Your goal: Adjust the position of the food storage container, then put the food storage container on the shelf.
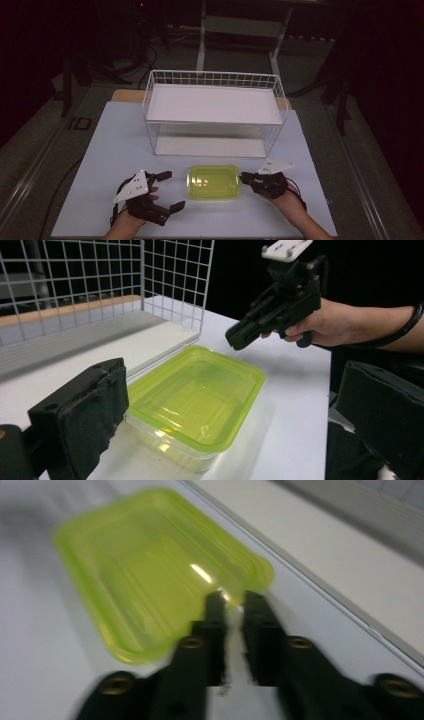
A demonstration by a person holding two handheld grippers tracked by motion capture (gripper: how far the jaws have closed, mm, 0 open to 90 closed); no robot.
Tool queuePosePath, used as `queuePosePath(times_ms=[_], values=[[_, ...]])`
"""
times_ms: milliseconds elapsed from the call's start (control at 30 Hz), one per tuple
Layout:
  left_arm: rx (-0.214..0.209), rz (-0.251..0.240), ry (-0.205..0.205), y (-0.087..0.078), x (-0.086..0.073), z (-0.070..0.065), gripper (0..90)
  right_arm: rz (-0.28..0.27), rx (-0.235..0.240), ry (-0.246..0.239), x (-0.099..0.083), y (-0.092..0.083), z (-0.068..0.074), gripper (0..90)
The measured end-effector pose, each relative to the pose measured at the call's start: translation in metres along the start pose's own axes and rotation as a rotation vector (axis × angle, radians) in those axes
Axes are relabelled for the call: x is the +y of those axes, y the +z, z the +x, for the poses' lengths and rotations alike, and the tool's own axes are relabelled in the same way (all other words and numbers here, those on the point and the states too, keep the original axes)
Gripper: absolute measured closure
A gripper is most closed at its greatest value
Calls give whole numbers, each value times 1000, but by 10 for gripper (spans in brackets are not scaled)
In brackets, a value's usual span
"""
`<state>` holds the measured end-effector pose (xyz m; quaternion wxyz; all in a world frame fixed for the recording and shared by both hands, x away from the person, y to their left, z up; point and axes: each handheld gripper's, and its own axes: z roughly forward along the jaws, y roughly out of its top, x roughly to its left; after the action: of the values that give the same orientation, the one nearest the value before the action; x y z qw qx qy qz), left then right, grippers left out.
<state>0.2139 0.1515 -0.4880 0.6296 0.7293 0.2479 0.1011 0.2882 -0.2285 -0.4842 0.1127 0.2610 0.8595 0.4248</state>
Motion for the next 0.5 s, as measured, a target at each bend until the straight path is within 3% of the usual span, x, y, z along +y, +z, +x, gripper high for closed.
queuePosePath(times_ms=[33,200,233,300,333,367,500], values=[[-1,5,1,1,0,-1,9,-11,9,1,1,-2,2,717],[8,40,4,5,-1,-2,10,-44,-3,11,7,-5,8,444],[19,49,0,6,0,-2,10,-51,14,20,8,-5,8,368],[48,74,-9,7,1,-1,10,-63,5,38,10,-6,8,245],[48,74,-9,7,1,-1,10,-63,5,38,10,-6,8,245],[72,92,-29,8,3,0,10,-68,15,30,10,-7,8,184],[108,130,-67,11,9,5,10,-82,-22,18,13,-9,11,158]])
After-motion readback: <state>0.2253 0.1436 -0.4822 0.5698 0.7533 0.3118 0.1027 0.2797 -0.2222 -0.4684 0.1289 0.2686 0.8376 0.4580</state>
